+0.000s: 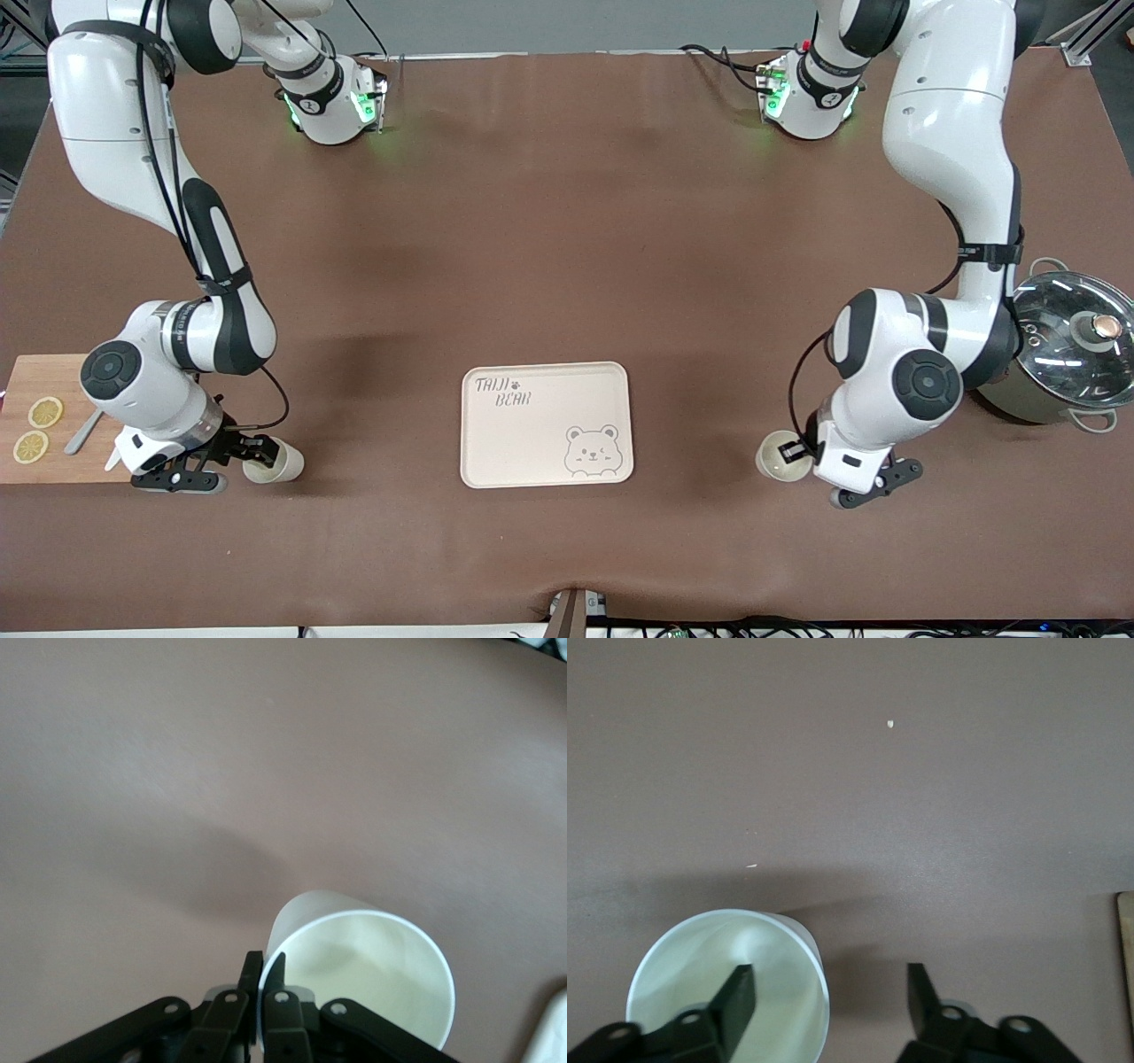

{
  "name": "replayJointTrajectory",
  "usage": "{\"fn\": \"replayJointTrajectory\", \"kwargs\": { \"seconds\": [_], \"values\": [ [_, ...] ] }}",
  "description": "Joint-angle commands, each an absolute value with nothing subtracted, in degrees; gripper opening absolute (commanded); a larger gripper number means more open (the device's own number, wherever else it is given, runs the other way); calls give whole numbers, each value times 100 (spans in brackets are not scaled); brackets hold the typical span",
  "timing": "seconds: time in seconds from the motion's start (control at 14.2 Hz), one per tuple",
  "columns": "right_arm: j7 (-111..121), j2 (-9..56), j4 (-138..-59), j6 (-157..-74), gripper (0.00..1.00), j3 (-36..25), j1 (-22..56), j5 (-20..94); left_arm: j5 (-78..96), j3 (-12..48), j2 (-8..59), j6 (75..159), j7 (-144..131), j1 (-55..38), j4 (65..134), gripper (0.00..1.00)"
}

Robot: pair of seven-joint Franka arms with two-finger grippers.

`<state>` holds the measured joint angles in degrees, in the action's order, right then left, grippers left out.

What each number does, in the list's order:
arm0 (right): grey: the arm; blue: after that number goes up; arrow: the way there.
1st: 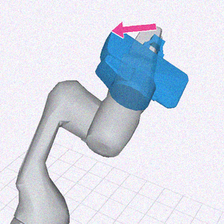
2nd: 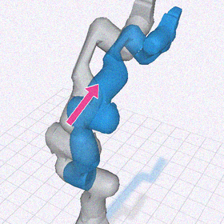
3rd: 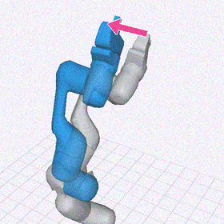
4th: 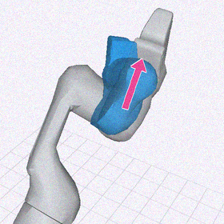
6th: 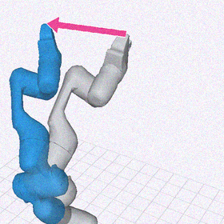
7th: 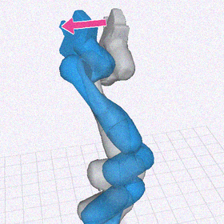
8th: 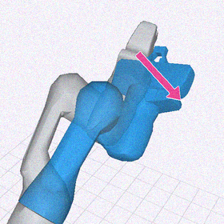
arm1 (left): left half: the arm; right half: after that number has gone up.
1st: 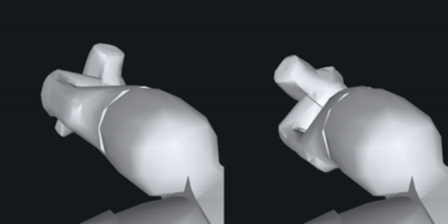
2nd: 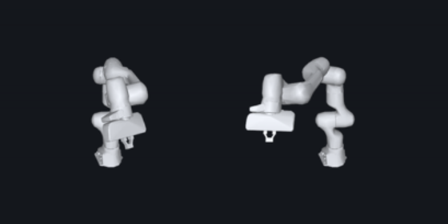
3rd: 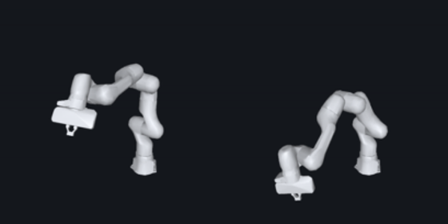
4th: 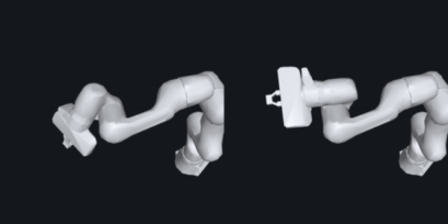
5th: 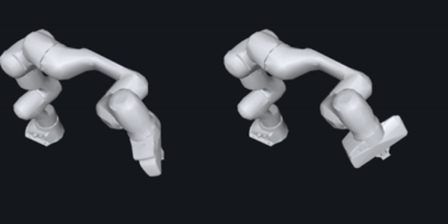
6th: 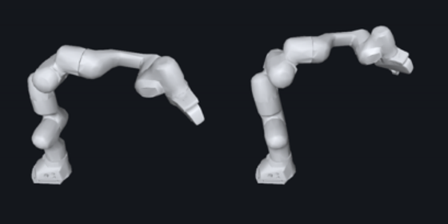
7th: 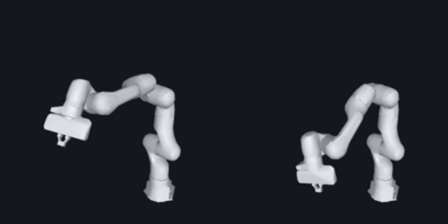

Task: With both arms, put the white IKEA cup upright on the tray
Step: 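Carry the cups toward the tray with the left and right grippers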

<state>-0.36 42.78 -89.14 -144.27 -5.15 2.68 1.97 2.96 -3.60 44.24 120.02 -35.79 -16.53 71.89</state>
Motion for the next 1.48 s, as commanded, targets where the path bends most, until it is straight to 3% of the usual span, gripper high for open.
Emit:
{"fn": "replayJointTrajectory", "kwargs": {
  "seconds": [0.0, 0.07, 0.21, 0.42, 0.85, 1.2, 1.41],
  "values": [
    [0, 4280, -8851, -14397, 52, -519, 281, 246, 404, -396, 4316, 11804, -4085, -1941, 7146, 0],
    [0, 4280, -8851, -14396, 49, -519, 299, 255, 404, -396, 4315, 11804, -4304, -2038, 7137, 0],
    [0, 4272, -8851, -14396, 23, -519, 308, 255, 413, -387, 4307, 11804, -4683, -2214, 7111, 0],
    [-9, 4271, -8851, -14414, 0, -519, 334, 264, 422, -378, 4315, 11804, -5123, -2451, 6997, 0],
    [-53, 4219, -8728, -14283, 0, -387, 325, 290, 422, -360, 4394, 11909, -5966, -2987, 6882, 0],
    [-744, 4184, -7613, -12458, 0, -334, 597, 878, 422, -360, 4526, 12409, -6275, -3365, 6891, 0],
    [-1948, 4184, -7155, -11989, 0, -360, 1219, 800, 422, -369, 4649, 12542, -6390, -3524, 6891, 0]
  ]
}}
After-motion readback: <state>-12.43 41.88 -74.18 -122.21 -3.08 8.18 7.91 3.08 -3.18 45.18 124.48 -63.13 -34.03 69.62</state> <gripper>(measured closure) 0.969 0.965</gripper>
